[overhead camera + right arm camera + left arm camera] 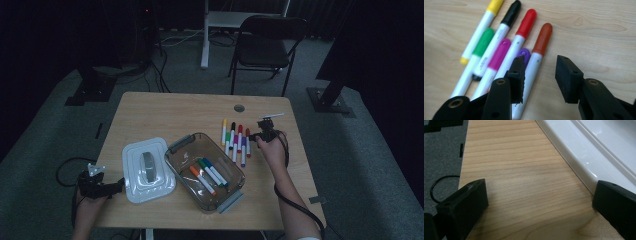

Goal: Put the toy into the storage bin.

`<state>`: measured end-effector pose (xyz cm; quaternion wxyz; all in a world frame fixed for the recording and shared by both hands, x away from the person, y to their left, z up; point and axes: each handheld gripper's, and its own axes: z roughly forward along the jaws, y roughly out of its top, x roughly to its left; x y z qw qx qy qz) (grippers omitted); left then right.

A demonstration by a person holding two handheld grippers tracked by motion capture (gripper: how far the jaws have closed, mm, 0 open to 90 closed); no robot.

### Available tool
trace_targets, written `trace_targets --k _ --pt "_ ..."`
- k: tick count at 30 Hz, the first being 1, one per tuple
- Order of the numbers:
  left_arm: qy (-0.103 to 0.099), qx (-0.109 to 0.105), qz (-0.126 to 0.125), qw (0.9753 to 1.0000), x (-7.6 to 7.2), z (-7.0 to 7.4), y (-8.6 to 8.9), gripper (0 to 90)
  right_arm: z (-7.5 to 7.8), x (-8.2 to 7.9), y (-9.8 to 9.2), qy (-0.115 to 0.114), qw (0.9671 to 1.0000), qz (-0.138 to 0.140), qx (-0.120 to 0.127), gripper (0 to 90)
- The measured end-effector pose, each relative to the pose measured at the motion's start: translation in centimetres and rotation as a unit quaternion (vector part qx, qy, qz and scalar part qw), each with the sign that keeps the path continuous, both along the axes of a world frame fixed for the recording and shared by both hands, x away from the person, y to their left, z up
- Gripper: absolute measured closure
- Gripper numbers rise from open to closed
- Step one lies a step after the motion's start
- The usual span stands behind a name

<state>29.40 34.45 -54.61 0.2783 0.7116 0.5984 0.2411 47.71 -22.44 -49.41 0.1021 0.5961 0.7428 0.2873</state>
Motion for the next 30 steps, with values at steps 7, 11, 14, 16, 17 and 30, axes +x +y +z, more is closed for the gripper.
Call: trace_targets --k 7,11,14,16,17,30 --pt "0.0 0.0 0.0 1.0 0.0 0.0 0.0 0.5 -1.5 1.2 0.3 0.022 0.9997 -0.009 0.0 59.7" --pt "0.0 0.0 0.0 1.0 0.0 0.0 0.0 0.5 -1.9 1.3 0.5 0.029 0.9994 -0.008 -0.015 60.7" --pt "0.0 0.0 0.0 1.0 0.0 0.0 0.0 0.6 -1.8 1.2 0.1 0.034 0.9987 -0.017 -0.035 62.7" --pt "0.0 0.0 0.0 1.0 0.0 0.0 0.0 0.5 -1.8 1.1 -0.2 0.038 0.9982 -0.022 -0.04 63.8" --pt "0.0 0.0 0.0 1.0 0.0 0.0 0.0 0.5 -1.8 1.1 -0.4 0.04 0.998 -0.023 -0.043 64.1" --pt "0.0 0.0 0.0 1.0 0.0 0.0 0.0 0.6 -2.0 1.0 -1.7 0.056 0.996 -0.048 -0.049 73.6"
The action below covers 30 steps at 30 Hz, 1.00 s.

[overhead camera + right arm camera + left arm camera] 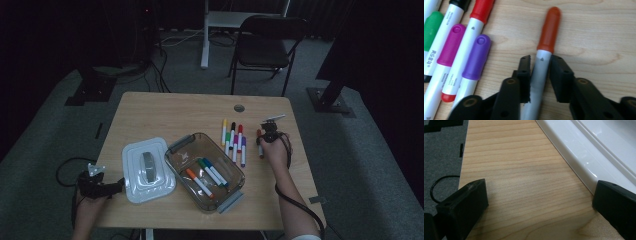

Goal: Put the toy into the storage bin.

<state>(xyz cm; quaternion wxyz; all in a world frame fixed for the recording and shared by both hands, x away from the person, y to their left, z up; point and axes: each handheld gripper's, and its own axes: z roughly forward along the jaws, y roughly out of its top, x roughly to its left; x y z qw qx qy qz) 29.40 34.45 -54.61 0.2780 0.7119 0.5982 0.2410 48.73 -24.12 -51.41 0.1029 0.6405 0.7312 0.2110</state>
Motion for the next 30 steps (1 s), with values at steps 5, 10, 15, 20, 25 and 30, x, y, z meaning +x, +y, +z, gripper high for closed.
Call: trace_targets --k 5,10,15,20,25,30 --pt "0.0 0.0 0.0 1.0 0.0 0.0 0.0 0.5 0.2 -0.2 -0.5 -0.005 0.9999 -0.009 0.012 76.8" --pt "0.0 0.0 0.0 1.0 0.0 0.0 0.0 0.6 1.7 -0.7 -1.1 -0.012 0.9993 -0.009 0.035 76.9" --pt "0.0 0.0 0.0 1.0 0.0 0.0 0.0 0.6 4.0 -1.5 -1.4 -0.037 0.9973 -0.006 0.062 76.9" --pt "0.0 0.0 0.0 1.0 0.0 0.0 0.0 0.5 6.8 -2.9 -0.7 -0.06 0.9946 0.018 0.082 76.9" --pt "0.0 0.0 0.0 1.0 0.0 0.0 0.0 0.5 9.3 -4.3 0.7 -0.076 0.991 0.046 0.1 76.9" --pt "0.0 0.0 0.0 1.0 0.0 0.0 0.0 0.5 11.9 -6.2 2.8 -0.107 0.9839 0.082 0.118 76.9"
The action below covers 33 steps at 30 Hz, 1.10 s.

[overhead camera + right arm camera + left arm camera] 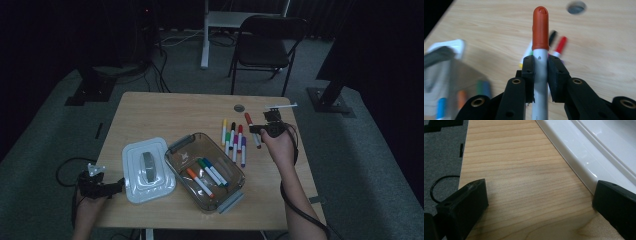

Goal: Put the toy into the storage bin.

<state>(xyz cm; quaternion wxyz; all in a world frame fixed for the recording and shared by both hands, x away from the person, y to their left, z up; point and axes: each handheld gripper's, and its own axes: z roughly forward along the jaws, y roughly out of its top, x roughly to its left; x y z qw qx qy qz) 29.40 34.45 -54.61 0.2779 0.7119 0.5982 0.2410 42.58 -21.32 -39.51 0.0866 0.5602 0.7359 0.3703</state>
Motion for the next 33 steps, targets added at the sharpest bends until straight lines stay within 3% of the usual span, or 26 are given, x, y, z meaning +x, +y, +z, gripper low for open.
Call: trace_targets --k 6,14,21,25,26,28,33 --pt "-0.001 0.0 0.0 1.0 0.0 0.0 0.0 0.6 2.7 -1.9 2.7 -0.028 0.9977 0.056 0.025 76.9" --pt "-0.001 0.0 0.0 1.0 0.0 0.0 0.0 0.6 4.1 -3.6 6.6 -0.03 0.992 0.119 0.031 76.9" --pt "0.0 0.0 0.0 1.0 0.0 0.0 0.0 0.6 4.2 -5.4 10.3 -0.016 0.9819 0.186 0.035 76.9" --pt "0.0 0.0 0.0 1.0 0.0 0.0 0.0 0.6 3.9 -6.3 11.9 -0.006 0.9764 0.214 0.031 76.9" --pt "0.0 0.0 0.0 1.0 0.0 0.0 0.0 0.5 3.9 -6.3 11.9 -0.006 0.9764 0.214 0.031 76.9" --pt "0.0 0.0 0.0 1.0 0.0 0.0 0.0 0.6 3.5 -6.7 13.0 0.005 0.9723 0.231 0.033 76.9" --pt "0.0 0.001 -0.001 1.0 0.0 0.0 0.0 0.6 2.5 -7.0 14.6 0.018 0.9685 0.247 0.023 76.9"
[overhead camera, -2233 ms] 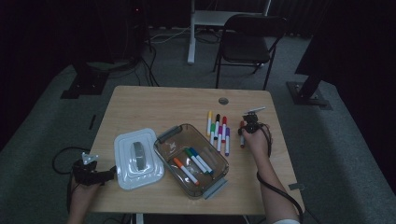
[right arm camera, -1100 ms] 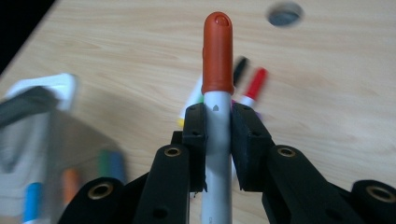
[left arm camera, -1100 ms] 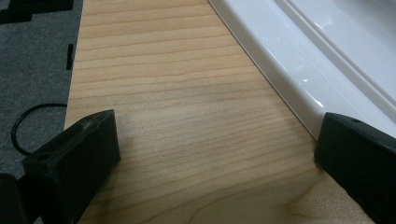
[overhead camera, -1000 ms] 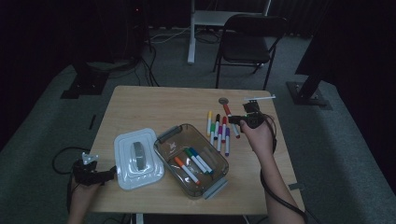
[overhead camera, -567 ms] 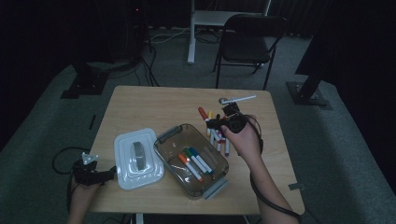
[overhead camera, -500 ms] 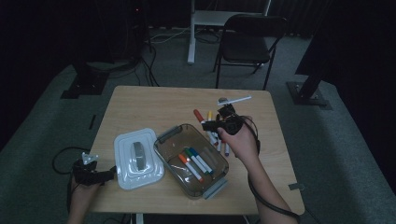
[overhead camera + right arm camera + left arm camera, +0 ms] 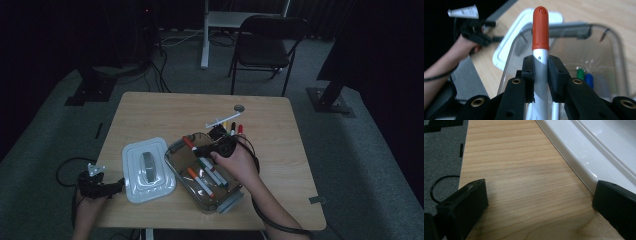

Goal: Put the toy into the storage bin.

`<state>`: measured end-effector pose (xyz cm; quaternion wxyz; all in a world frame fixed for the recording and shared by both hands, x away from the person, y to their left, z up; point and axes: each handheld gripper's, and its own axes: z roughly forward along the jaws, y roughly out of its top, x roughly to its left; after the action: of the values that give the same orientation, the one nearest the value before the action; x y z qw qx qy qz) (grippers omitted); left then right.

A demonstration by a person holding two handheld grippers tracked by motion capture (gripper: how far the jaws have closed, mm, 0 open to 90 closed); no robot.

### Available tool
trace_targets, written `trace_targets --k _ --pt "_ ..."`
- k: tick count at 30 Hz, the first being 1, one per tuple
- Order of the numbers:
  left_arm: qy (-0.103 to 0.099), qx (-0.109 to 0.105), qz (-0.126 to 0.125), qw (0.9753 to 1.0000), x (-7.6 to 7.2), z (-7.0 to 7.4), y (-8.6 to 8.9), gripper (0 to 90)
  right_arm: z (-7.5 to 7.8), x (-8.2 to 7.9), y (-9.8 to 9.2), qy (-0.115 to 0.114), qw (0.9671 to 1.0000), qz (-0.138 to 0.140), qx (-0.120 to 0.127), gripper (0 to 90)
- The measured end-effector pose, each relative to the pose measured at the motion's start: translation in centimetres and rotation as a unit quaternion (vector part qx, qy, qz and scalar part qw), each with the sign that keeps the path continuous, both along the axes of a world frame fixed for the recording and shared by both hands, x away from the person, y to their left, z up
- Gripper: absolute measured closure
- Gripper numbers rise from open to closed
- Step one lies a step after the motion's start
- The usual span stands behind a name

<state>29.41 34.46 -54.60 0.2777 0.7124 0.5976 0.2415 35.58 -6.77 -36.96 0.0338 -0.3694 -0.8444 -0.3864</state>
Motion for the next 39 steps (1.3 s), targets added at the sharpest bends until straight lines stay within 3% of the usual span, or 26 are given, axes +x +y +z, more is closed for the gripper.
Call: trace_targets --k 9,17,28,35,39 --pt "-0.001 -0.001 0.001 1.0 0.0 0.0 0.0 0.5 -3.3 -0.3 2.8 0.039 0.9983 0.025 -0.035 76.9" --pt "-0.001 -0.001 0.001 1.0 0.0 0.0 0.0 0.5 -5.0 -0.1 4.1 0.063 0.9954 0.036 -0.062 76.9" --pt "0.0 -0.001 0.001 1.0 0.0 0.0 0.0 0.5 -7.5 0.2 5.7 0.101 0.9875 0.055 -0.108 76.9" --pt "0.0 -0.001 0.001 1.0 0.0 0.0 0.0 0.5 -9.2 0.4 6.5 0.125 0.9786 0.072 -0.147 76.8" --pt "0.0 -0.001 0.001 1.0 0.0 0.0 0.0 0.5 -9.7 0.4 6.9 0.129 0.976 0.076 -0.158 76.6"
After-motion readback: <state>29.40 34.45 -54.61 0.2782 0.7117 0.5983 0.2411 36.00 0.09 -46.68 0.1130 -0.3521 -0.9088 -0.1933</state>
